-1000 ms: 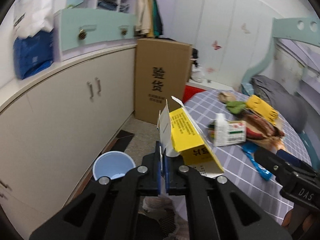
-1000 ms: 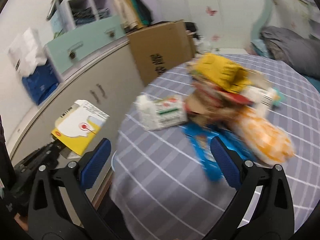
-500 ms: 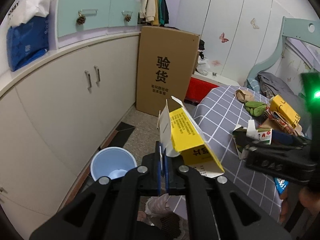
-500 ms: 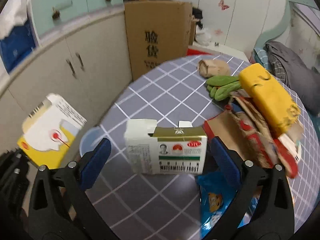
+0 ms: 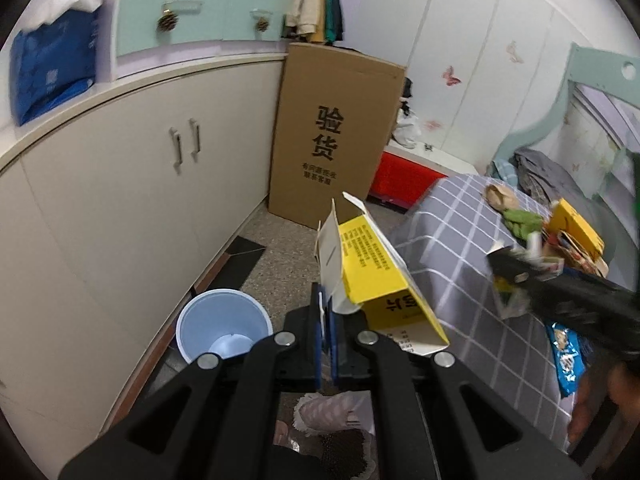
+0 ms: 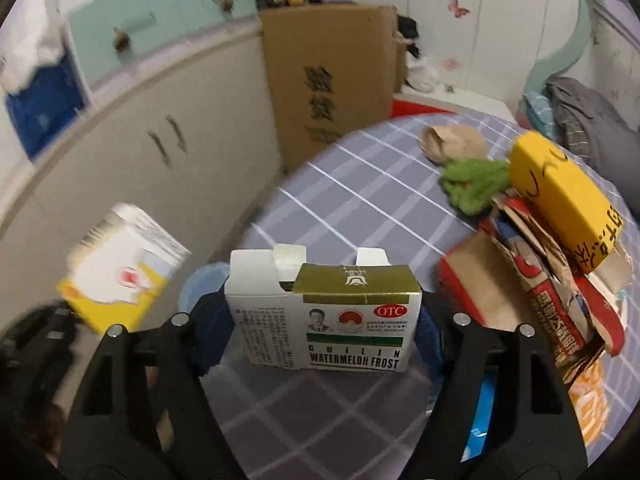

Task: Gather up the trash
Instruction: 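Carry the medicine box with the left tool while the right tool grasps the white carton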

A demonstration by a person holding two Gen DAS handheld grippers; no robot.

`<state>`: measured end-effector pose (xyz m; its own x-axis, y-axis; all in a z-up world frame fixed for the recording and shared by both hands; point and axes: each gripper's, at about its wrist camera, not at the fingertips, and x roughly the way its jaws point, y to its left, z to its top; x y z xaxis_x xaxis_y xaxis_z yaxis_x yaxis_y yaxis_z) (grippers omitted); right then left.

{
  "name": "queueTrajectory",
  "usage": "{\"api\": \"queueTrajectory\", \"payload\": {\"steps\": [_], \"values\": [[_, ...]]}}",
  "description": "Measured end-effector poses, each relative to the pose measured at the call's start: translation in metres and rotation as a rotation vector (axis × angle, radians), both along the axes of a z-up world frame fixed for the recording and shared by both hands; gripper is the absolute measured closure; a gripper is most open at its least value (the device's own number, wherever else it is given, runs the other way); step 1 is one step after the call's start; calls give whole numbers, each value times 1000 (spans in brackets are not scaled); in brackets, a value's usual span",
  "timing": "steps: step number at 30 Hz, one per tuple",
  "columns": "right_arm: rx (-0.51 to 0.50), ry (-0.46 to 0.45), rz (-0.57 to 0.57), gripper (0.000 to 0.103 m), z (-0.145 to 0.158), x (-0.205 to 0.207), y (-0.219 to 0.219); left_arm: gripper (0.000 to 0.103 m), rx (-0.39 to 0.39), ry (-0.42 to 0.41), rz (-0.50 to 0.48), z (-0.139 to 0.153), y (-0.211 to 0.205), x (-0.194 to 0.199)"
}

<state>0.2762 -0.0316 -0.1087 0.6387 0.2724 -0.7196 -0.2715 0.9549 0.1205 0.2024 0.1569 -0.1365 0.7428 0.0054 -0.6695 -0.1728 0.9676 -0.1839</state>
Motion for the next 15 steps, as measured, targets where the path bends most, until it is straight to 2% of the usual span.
{"api": "queueTrajectory", "payload": {"steps": [3,6,12,15], "values": [[73,-27,73,29,15,-9,21,100,-7,5,40,-4,19,-2],[109,-31,142,29,17,-14,49,100,-5,14,91,-11,44,-7],[115,22,264,29,-16,-8,138,100,1,95,229,-42,110,-8],[97,44,280,29,-36,2,173,100,7,141,271,-58,136,-2]]}}
